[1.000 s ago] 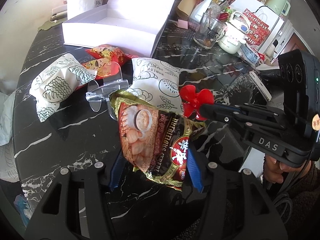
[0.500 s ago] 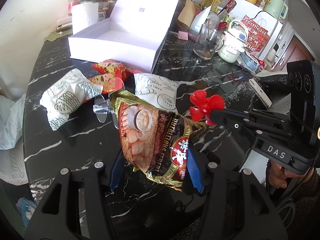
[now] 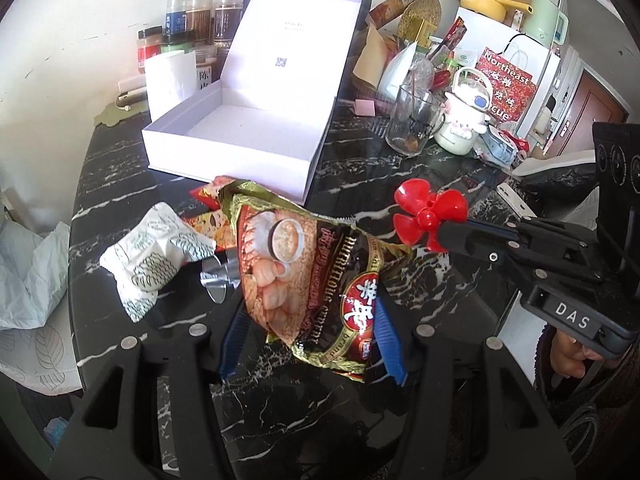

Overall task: Organize objects
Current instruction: 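Lift and carry the packet with the left tool while the right tool carries the flower toward the white box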

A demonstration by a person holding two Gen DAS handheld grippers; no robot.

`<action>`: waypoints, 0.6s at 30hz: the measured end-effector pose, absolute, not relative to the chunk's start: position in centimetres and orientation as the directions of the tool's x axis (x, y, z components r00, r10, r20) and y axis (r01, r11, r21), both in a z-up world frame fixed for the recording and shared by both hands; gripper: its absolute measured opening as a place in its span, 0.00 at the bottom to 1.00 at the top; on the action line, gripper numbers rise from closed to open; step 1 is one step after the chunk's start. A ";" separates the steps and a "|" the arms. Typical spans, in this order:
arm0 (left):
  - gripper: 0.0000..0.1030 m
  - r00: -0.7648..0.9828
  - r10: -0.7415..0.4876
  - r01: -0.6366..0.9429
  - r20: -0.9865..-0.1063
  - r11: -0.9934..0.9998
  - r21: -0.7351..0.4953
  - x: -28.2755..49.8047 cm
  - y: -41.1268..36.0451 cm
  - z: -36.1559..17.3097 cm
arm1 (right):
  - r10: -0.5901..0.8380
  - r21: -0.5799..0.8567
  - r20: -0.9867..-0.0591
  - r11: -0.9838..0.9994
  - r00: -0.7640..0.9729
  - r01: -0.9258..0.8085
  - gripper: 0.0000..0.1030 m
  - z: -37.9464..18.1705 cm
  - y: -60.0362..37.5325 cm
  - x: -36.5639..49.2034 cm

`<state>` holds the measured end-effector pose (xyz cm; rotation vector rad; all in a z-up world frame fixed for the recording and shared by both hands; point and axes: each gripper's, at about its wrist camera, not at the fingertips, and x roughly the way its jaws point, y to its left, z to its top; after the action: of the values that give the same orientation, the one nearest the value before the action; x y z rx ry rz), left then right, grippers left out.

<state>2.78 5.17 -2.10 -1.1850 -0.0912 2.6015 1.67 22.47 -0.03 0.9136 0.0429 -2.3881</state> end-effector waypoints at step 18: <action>0.53 -0.651 0.248 -0.237 -0.718 -0.964 -0.118 -1.8 5.4 0.6 | -0.514 0.125 -0.594 -0.819 -0.619 0.560 0.04 2.4 21.8 -3.3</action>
<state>-1.83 5.40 0.61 -1.1489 -0.0203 2.6346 -3.32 21.80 2.37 0.8463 0.0964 -2.3880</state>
